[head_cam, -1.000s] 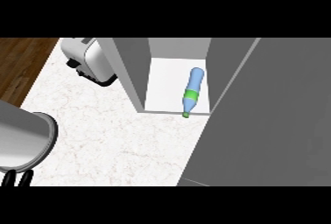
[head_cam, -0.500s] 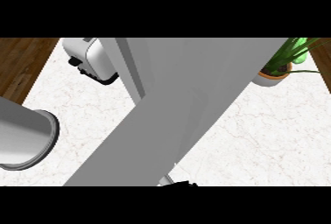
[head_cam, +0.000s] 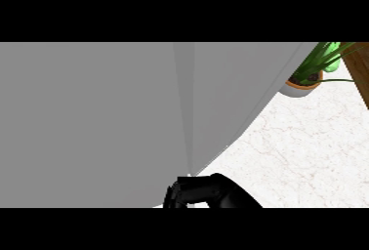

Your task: Pick up the bottled water, place it into the cabinet and close the cabinet

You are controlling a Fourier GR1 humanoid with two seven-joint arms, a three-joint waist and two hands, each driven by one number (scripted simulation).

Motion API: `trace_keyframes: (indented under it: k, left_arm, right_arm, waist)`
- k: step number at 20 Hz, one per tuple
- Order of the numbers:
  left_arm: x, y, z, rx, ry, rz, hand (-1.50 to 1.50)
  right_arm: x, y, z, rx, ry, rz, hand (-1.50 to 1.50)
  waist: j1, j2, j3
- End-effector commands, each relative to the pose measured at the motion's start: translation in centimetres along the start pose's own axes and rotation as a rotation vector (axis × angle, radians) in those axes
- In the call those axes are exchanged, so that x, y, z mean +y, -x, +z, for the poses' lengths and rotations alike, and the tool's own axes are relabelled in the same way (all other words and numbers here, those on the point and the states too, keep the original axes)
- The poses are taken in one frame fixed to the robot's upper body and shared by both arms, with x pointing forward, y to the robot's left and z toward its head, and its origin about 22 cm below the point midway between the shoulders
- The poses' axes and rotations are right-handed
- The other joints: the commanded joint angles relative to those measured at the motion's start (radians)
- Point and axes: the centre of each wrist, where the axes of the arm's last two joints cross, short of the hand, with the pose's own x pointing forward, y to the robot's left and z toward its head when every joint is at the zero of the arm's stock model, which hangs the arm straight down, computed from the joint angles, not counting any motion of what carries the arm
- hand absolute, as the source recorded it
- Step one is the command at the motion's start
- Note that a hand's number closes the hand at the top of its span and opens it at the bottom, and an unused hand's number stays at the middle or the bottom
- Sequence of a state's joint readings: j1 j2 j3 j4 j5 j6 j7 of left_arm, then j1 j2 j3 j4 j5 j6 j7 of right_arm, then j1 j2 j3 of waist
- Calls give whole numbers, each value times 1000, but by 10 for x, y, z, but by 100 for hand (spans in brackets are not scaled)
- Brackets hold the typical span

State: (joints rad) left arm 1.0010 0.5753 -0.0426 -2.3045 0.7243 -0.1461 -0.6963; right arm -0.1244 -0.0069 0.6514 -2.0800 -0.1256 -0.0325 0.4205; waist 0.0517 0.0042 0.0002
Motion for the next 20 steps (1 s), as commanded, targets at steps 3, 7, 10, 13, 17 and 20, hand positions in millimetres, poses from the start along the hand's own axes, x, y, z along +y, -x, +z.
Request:
trace_keyframes:
  k: [3, 7, 10, 13, 17, 20]
  left_arm:
    - [7, -23, 10, -19, -4, 68, -150]
    - [7, -22, 17, -47, -38, 59, -150]
    - [22, -35, 27, -33, -15, 52, -150]
    - [14, -28, 31, -62, -42, 74, -150]
    - [24, -38, 28, -64, -24, 44, -150]
    - [26, -47, 23, -68, -28, 36, -150]
  right_arm:
    - [-32, -17, -48, -9, 25, -83, 150]
    - [-71, -11, -70, -49, 33, -140, 150]
    - [-83, -7, -83, -27, 54, -133, 150]
    - [-109, -22, -99, -14, 20, -144, 150]
    - [-138, 1, -111, 12, 20, -114, 150]
    - [-133, -3, -130, 27, -7, -94, 150]
  waist:
    - [0, -4, 0]
    - [-11, 0, 1]
    - [-15, -4, 0]
    - [-19, -3, 0]
    - [-17, -1, 0]
    - [-20, -1, 0]
